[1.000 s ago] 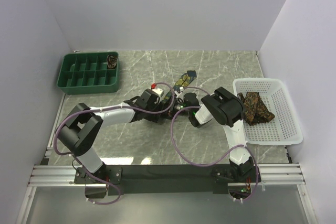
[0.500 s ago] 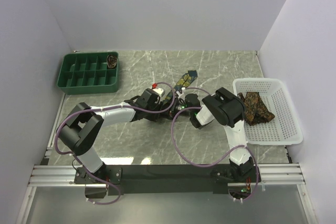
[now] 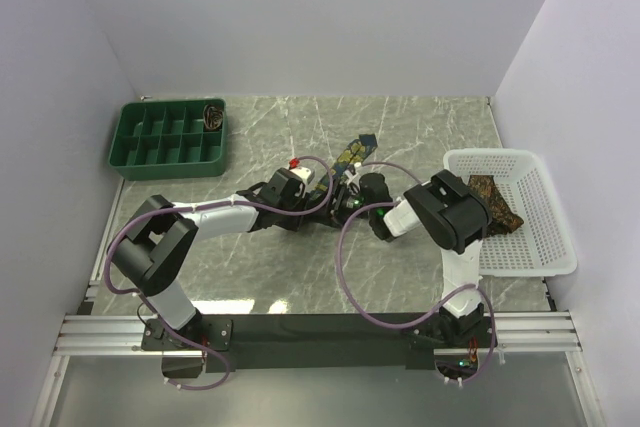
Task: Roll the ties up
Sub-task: Roll the tie
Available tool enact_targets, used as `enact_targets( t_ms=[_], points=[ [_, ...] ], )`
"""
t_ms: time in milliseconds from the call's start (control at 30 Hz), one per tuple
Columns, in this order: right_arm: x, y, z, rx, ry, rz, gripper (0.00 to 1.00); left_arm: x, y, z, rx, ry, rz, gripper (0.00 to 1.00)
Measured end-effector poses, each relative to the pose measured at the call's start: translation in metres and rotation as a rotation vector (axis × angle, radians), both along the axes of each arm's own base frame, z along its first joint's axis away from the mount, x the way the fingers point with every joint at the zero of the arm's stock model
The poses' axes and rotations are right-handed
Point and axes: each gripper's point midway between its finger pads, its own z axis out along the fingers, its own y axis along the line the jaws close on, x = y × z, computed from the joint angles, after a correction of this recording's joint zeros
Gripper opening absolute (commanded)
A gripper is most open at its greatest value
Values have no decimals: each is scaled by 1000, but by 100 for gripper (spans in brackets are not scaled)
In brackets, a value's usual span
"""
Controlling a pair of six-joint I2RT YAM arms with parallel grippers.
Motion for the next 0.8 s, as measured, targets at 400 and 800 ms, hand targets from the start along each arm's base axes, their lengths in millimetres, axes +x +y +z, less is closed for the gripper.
enact_targets(
  t_ms=[400, 800],
  points=[
    [10, -11, 0, -98, -36, 7, 58, 3, -1, 1, -3, -4, 3, 41],
    [42, -11, 29, -164, -154, -10, 57, 4, -2, 0, 3, 3, 2, 41]
  ],
)
